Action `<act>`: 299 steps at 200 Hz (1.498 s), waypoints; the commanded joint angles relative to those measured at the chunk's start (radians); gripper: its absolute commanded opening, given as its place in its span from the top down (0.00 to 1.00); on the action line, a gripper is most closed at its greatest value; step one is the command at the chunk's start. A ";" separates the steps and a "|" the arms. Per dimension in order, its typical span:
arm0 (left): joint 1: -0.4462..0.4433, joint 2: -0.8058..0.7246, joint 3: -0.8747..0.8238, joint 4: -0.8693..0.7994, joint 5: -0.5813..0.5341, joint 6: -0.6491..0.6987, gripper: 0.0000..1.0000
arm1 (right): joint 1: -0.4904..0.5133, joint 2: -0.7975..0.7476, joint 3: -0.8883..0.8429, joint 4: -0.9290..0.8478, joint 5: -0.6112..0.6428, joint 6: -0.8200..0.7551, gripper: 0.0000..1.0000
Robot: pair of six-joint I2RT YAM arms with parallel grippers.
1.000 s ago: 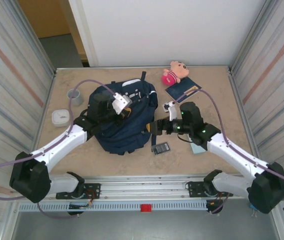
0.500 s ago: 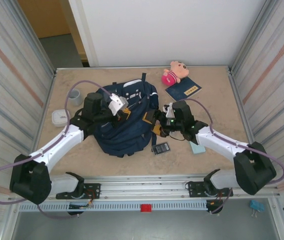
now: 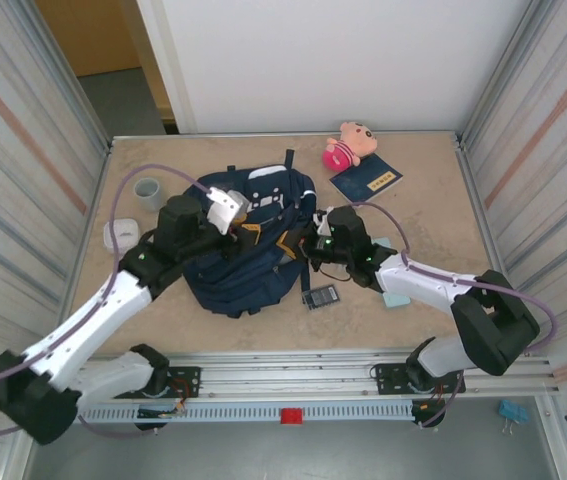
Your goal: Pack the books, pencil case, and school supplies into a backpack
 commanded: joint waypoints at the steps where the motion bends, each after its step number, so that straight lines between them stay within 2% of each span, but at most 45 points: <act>1: -0.139 -0.114 0.035 -0.243 -0.400 -0.375 0.52 | 0.030 -0.035 0.068 0.029 0.082 0.024 0.98; 15: -0.250 -0.148 0.026 -0.342 -0.522 -0.572 0.51 | 0.043 -0.037 0.081 0.019 0.108 0.039 0.98; 36: -0.413 -0.129 0.031 -0.466 -0.676 -0.783 0.51 | 0.062 -0.032 0.108 0.014 0.128 0.048 0.98; 58: -0.496 -0.055 0.043 -0.499 -0.704 -0.922 0.50 | 0.081 -0.030 0.132 0.002 0.145 0.049 0.98; 103: -0.507 0.067 0.051 -0.477 -0.666 -1.109 0.48 | 0.113 -0.001 0.172 -0.005 0.142 0.050 0.98; 151: -0.507 0.076 -0.012 -0.309 -0.707 -1.153 0.52 | 0.132 0.020 0.199 -0.012 0.129 0.055 0.98; 198: -0.506 0.155 0.033 -0.437 -0.762 -1.246 0.59 | 0.142 0.020 0.211 -0.016 0.128 0.054 0.98; 238: -0.495 0.216 0.056 -0.428 -0.752 -1.254 0.61 | 0.149 0.016 0.225 -0.025 0.124 0.047 0.98; 272: -0.481 0.231 0.055 -0.415 -0.752 -1.261 0.74 | 0.150 0.005 0.227 -0.040 0.119 0.033 0.98; 299: -0.468 0.222 0.062 -0.454 -0.748 -1.255 0.95 | 0.149 -0.011 0.223 -0.088 0.124 0.011 0.98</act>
